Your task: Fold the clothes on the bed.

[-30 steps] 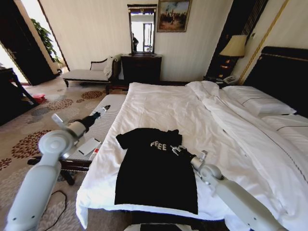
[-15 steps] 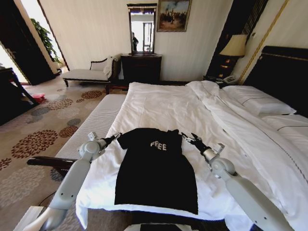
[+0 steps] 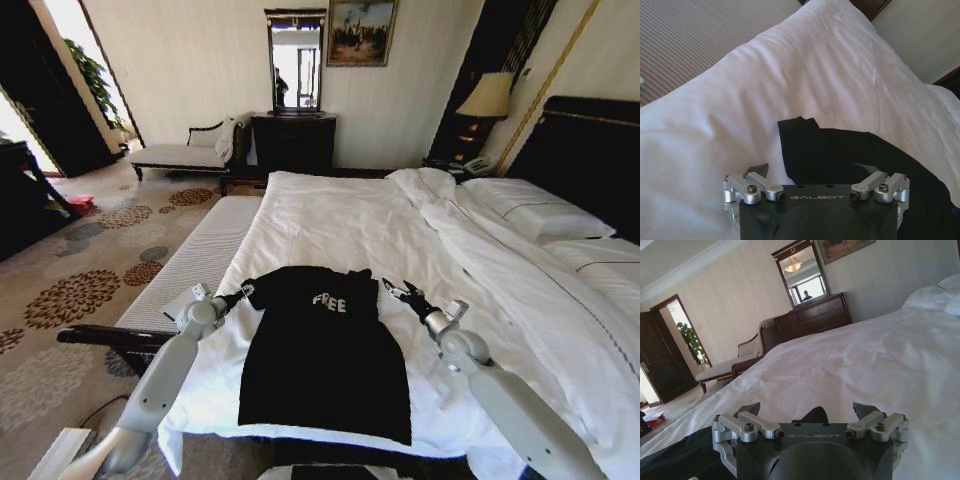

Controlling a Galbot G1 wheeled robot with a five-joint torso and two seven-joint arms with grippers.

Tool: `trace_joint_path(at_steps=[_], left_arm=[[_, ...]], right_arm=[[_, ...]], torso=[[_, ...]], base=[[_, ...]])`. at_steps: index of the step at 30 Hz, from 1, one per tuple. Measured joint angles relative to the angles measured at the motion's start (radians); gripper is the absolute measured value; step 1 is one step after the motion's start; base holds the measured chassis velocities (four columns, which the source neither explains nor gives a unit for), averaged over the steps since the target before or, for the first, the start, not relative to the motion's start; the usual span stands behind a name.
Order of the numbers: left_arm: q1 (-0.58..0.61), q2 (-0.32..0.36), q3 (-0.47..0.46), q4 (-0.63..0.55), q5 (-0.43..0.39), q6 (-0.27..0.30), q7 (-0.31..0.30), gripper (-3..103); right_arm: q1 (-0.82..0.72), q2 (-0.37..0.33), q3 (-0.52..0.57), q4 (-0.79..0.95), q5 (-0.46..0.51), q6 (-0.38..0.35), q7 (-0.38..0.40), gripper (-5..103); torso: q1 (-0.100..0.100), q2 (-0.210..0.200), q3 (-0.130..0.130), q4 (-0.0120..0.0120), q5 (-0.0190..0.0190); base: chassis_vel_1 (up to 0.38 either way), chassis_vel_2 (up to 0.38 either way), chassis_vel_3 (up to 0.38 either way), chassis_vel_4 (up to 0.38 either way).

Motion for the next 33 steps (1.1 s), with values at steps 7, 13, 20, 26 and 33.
trace_joint_path(at_steps=[7, 13, 20, 26, 33], left_arm=[[-0.009, -0.017, 0.010, 0.015, 0.021, -0.019, 0.008, 77], [-0.002, -0.017, 0.006, 0.005, 0.031, -0.040, 0.016, 50], [0.012, -0.016, -0.010, -0.014, 0.039, -0.059, 0.019, 23], [0.019, -0.013, -0.014, -0.017, 0.041, -0.062, 0.020, 7], [0.022, -0.014, -0.029, -0.024, 0.039, -0.062, 0.020, 0]], right_arm=[[-0.001, 0.000, 0.000, -0.007, 0.000, -0.001, 0.011, 100], [-0.001, 0.000, 0.001, -0.016, 0.000, -0.001, 0.015, 100], [-0.003, 0.003, 0.000, -0.017, -0.004, -0.002, 0.026, 100], [-0.005, 0.004, 0.000, -0.016, -0.004, -0.006, 0.036, 100], [-0.009, 0.005, 0.006, -0.012, -0.005, -0.011, 0.053, 100]], torso=[[0.000, 0.000, 0.000, -0.0001, 0.0000], [0.000, 0.000, 0.000, -0.0001, 0.0000], [0.000, 0.000, 0.000, 0.0000, 0.0000], [0.000, 0.000, 0.000, 0.0000, 0.0000], [0.000, 0.000, 0.000, -0.0002, -0.0001]], base=[[0.000, 0.000, 0.000, 0.000], [0.000, 0.000, 0.000, 0.000], [0.000, 0.000, 0.000, 0.000], [0.000, 0.000, 0.000, 0.000], [0.000, 0.000, 0.000, 0.000]])
